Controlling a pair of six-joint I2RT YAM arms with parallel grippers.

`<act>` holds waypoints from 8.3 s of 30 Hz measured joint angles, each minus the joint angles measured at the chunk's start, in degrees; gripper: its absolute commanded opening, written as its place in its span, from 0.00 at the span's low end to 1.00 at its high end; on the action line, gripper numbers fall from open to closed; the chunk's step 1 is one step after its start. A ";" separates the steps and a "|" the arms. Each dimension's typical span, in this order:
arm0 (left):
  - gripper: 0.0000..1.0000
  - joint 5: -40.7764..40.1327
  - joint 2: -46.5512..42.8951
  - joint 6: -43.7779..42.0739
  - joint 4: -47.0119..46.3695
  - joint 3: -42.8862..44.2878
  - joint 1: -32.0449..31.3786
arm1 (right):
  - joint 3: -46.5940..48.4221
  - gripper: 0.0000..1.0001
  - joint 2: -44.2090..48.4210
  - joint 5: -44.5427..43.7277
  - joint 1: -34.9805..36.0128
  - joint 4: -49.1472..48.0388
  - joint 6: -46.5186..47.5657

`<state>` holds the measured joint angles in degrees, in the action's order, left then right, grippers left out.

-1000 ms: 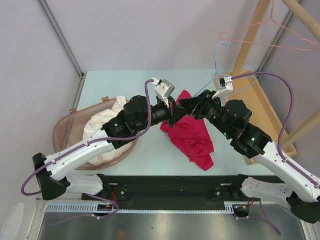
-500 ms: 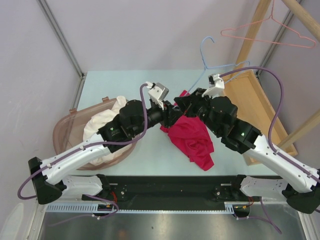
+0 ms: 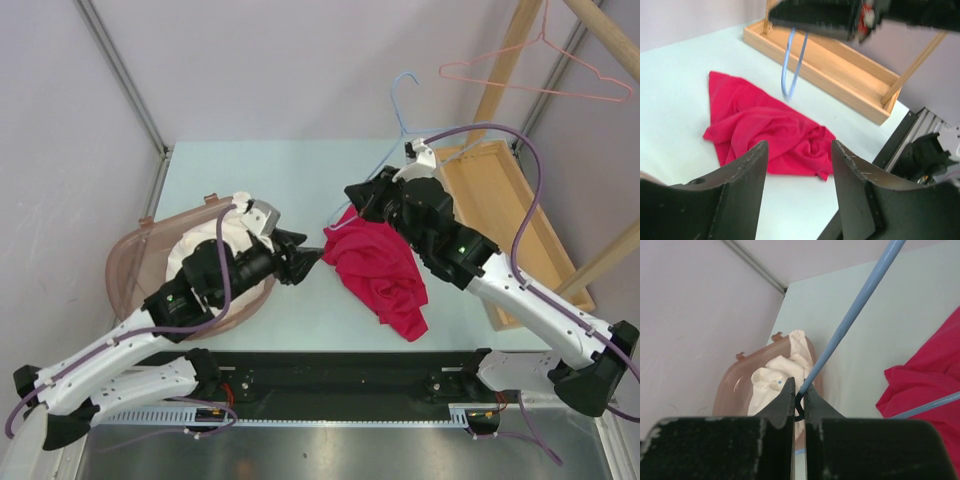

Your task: Remove the t-shirt from the hanger

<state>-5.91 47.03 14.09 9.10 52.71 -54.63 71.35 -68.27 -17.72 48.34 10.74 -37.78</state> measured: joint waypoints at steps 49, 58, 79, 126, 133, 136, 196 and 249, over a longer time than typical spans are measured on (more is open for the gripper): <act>0.66 7.93 -7.02 7.34 2.62 -10.99 0.09 | 6.60 0.37 2.10 8.13 -47.71 1.53 -10.99; 0.66 9.64 -6.40 7.52 1.27 -10.99 0.09 | 6.67 0.94 3.37 7.93 -47.69 9.40 -9.42; 1.00 10.88 18.56 9.84 0.55 -0.22 0.83 | 1.75 1.00 10.67 -20.24 -11.78 35.69 11.89; 0.00 12.33 75.67 -25.99 15.43 40.06 5.09 | -17.81 1.00 37.35 -7.96 -14.05 36.94 3.89; 0.01 17.53 64.54 -14.01 15.47 39.87 16.20 | -20.02 0.99 36.39 -9.14 -14.08 34.36 -4.04; 0.00 21.09 56.78 -8.74 14.88 38.77 20.50 | -21.70 0.99 35.93 -8.48 -14.08 31.87 -6.43; 0.00 5.09 9.46 35.08 2.10 -19.67 56.41 | -20.90 0.99 23.61 3.17 -14.34 20.06 -5.51; 1.00 0.37 7.89 14.38 -18.78 -22.40 5.03 | -43.23 1.00 22.91 13.33 -16.15 4.39 -11.17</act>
<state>-5.54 54.92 28.47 -9.67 30.30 -49.60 28.12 -45.36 -4.38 32.18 15.14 -48.95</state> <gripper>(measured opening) 0.996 0.994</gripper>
